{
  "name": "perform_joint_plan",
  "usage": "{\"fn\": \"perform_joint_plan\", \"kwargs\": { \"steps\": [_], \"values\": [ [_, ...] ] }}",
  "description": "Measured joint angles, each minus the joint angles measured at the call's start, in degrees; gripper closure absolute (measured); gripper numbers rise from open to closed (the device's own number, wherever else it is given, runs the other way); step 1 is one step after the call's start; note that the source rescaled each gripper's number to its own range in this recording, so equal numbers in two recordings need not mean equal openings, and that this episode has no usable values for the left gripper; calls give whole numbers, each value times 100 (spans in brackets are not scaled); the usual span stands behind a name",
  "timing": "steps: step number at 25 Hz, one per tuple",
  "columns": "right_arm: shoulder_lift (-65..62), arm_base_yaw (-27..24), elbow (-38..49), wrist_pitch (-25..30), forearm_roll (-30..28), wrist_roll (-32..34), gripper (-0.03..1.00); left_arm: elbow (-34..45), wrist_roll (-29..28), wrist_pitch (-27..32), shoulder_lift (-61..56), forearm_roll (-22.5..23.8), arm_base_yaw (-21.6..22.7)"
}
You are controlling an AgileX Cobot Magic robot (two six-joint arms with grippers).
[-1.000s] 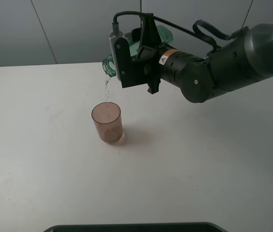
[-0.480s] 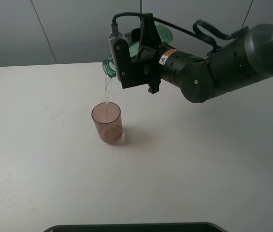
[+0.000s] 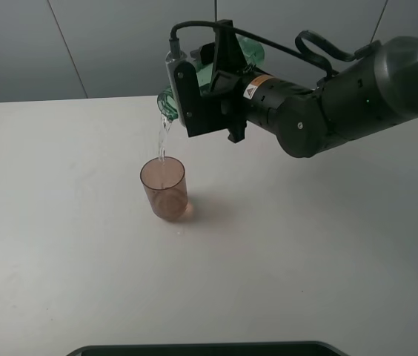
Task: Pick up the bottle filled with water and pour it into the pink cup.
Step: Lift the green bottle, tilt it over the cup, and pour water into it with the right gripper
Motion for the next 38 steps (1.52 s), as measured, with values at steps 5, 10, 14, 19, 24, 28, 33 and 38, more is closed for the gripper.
{"fn": "perform_joint_plan", "kwargs": {
  "steps": [5,10,14,19,24,28,33,38],
  "values": [
    [0,0,-9,-9,0,0,97,0,0,0,0,0,0],
    [0,0,-9,-9,0,-11,97,0,-10,0,0,0,0],
    [0,0,-9,-9,0,-34,97,0,-10,0,0,0,0],
    [0,0,-9,-13,0,-82,97,0,-10,0,0,0,0],
    [0,0,-9,-23,0,-104,97,0,-10,0,0,0,0],
    [0,0,-9,-23,0,-115,97,0,-10,0,0,0,0],
    [0,0,-9,-23,0,-127,97,0,-10,0,0,0,0],
    [0,0,-9,-65,0,-232,97,0,-10,0,0,0,0]
  ]
}}
